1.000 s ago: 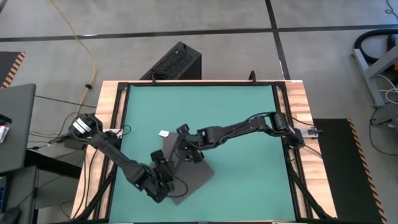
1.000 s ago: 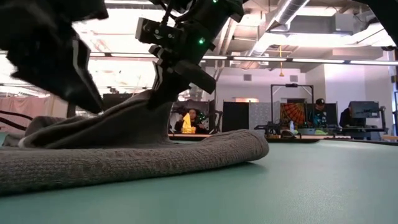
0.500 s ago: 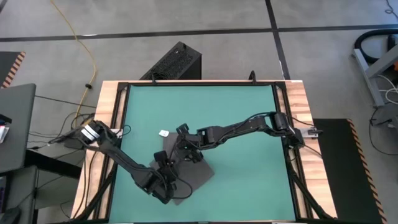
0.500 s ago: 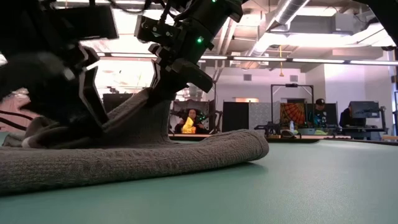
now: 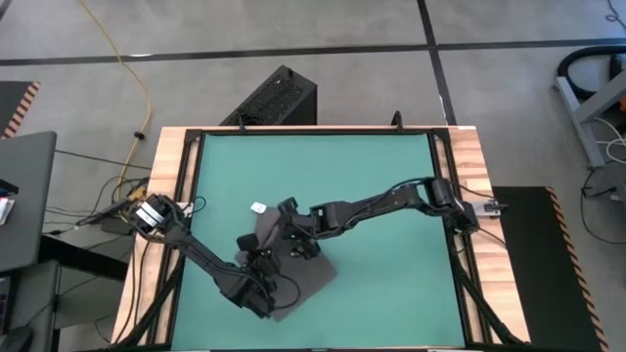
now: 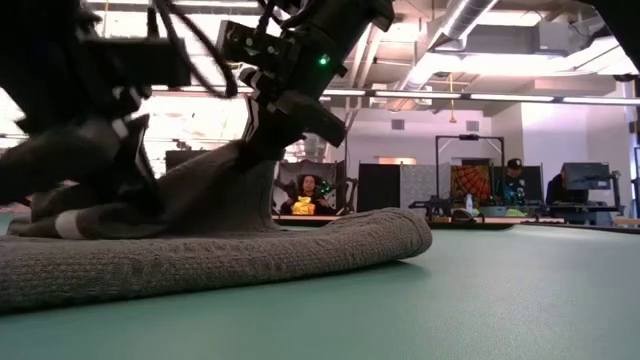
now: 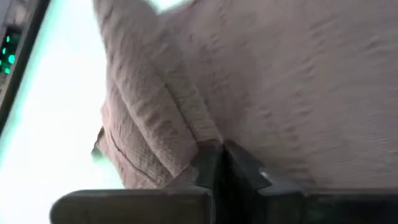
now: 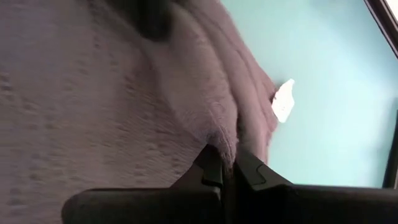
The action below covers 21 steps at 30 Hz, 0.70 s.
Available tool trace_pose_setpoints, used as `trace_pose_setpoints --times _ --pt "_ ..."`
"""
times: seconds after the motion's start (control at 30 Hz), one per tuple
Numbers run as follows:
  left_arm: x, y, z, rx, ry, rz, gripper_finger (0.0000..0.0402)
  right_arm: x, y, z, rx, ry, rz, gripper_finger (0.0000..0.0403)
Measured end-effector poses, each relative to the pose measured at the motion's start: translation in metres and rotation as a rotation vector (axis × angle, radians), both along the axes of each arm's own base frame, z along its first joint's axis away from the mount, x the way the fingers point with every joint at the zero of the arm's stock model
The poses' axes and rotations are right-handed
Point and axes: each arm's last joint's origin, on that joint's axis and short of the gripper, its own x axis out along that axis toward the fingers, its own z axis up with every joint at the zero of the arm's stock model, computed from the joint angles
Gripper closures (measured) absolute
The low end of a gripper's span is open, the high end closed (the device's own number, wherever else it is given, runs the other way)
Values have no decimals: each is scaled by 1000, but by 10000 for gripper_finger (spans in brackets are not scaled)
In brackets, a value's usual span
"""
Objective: Roll towel into tight, uniform cylinder
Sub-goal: Roll the gray towel
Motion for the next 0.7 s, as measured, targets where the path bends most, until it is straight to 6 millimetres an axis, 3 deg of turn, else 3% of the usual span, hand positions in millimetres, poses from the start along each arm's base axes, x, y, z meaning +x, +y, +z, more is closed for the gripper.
trace_pose_setpoints --times 0.2,0.43,0.53,0.7 --pt "0 -1 3 2 -27 16 399 0 1 0 -1 -2 5 383" --pt "-9 -14 40 -2 120 -108 397 1 -10 0 3 -2 -25 383" --pt "-20 -15 45 2 159 -135 379 1 -12 0 3 5 -31 383" --pt "-34 -4 36 95 174 -83 330 -3 -7 8 4 4 -19 383"
